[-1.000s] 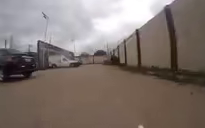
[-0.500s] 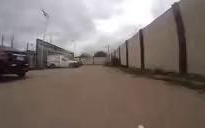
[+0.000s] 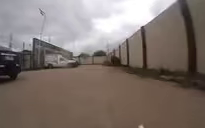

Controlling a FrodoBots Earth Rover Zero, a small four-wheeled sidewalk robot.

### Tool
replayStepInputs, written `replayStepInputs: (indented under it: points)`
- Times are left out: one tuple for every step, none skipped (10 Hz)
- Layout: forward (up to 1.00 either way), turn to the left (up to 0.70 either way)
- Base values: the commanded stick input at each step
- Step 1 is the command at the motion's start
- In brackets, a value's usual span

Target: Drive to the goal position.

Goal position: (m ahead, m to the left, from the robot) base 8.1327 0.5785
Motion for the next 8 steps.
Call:
replayStepInputs:
  points:
    - [1.0,0.0]
    - [1.0,0.0]
    - [1.0,0.0]
    - [1.0,0.0]
    - [1.0,0.0]
    - [1.0,0.0]
    - [1.0,0.0]
    - [1.0,0.0]
